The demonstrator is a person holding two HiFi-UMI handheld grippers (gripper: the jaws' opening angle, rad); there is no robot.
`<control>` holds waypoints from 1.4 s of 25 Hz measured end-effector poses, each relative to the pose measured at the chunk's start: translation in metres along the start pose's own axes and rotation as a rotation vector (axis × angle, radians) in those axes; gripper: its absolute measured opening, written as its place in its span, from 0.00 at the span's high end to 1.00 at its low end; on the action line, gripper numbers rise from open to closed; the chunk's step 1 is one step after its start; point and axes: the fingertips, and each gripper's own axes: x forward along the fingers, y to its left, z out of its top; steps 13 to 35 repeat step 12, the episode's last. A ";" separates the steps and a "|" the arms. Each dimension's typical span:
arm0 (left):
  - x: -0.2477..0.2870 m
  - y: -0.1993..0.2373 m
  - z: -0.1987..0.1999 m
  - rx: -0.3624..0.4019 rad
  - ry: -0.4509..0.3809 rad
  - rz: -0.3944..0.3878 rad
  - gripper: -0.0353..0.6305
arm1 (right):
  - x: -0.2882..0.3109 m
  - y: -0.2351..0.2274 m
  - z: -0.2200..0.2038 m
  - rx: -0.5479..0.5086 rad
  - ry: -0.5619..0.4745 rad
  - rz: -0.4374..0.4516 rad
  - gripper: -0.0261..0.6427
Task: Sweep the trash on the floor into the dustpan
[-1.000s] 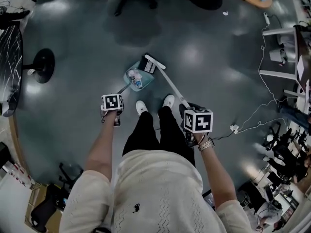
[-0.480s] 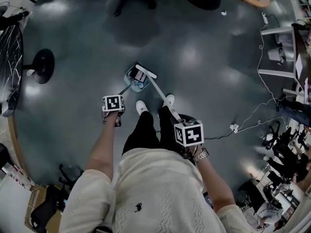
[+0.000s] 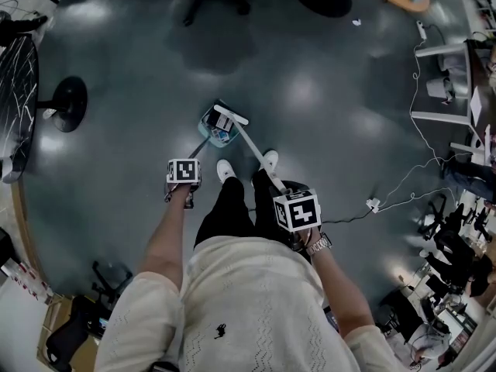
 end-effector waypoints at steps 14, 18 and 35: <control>-0.002 0.000 0.004 0.023 -0.031 0.021 0.81 | 0.002 0.000 -0.008 -0.029 -0.002 0.000 0.79; -0.002 0.000 0.004 0.023 -0.031 0.021 0.81 | 0.002 0.000 -0.008 -0.029 -0.002 0.000 0.79; -0.002 0.000 0.004 0.023 -0.031 0.021 0.81 | 0.002 0.000 -0.008 -0.029 -0.002 0.000 0.79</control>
